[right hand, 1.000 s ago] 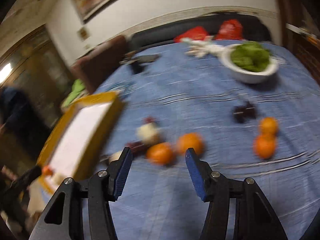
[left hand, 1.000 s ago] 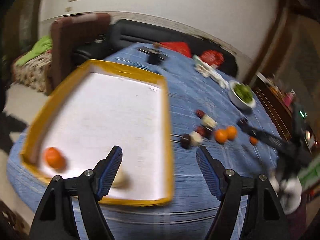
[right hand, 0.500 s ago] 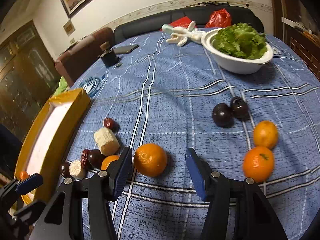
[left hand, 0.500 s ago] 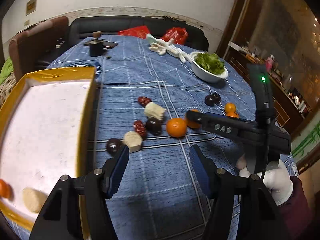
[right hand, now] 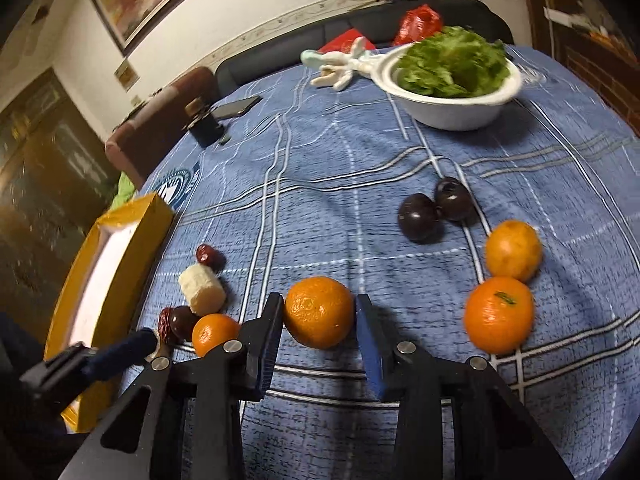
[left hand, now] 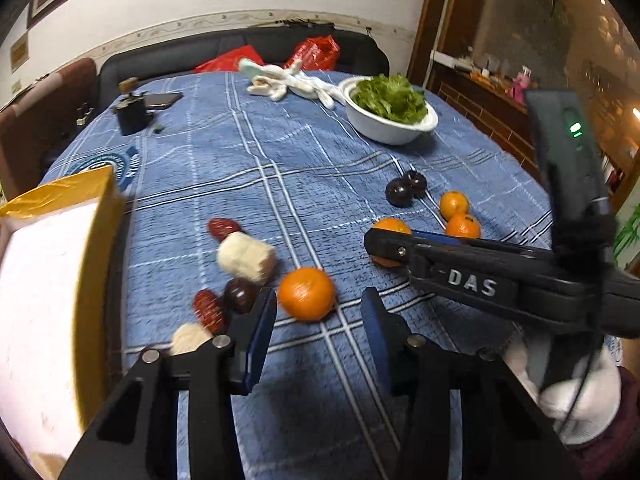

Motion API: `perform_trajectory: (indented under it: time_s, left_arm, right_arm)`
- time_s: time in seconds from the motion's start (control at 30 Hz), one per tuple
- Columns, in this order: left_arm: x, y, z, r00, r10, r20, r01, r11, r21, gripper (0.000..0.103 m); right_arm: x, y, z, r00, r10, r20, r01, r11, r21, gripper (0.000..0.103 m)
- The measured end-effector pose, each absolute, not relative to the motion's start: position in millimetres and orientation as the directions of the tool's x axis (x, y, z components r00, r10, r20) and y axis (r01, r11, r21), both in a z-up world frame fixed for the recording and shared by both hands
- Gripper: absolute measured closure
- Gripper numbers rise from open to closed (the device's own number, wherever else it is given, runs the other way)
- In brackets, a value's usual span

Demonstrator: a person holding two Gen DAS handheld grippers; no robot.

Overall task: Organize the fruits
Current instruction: 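Grasp an orange with the right tool while the left tool grasps another orange, then lower both held oranges into the tray and open both tools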

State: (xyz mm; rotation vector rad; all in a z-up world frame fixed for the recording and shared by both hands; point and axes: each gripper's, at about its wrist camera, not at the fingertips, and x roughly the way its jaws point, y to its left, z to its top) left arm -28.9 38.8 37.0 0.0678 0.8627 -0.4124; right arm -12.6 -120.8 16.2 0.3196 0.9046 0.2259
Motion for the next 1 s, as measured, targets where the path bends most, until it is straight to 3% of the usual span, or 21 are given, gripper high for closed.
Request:
perform_trajectory:
  time_s: [0.23,0.33,0.37,0.7,1.0]
  left_arm:
    - [-14,24,29,0.608,-0.265,-0.748,0.376,0.926,-0.023,0.061]
    - [-15,21,24,0.645,-0.178,-0.743,0.346,0.935,0.077,0.073]
    - [-16,22,24,0.647,-0.183,-0.74,0.352,0.933,0.076,0.073]
    - [-25,49,37,0.637,-0.263,-0.724,0.309,0.948,-0.073,0.074]
    - [-67,141,70,0.707,-0.27,-0.654,0.152,0.961,-0.233,0.074]
  right_arm:
    - [-14,-119,17,0.597,0.337,-0.728,-0.065,0.925,0.375,0.063]
    - [-15,-117,19,0.603,0.33,-0.726,-0.067,0.928,0.366,0.063]
    - [-15,-118,19,0.603,0.329,-0.726,-0.066,0.928,0.366,0.063]
    - [-16,-121,18,0.612,0.318,-0.724,-0.053,0.93,0.363,0.063]
    - [-20,-117,20,0.626,0.308,-0.717,-0.065,0.936,0.345,0.063]
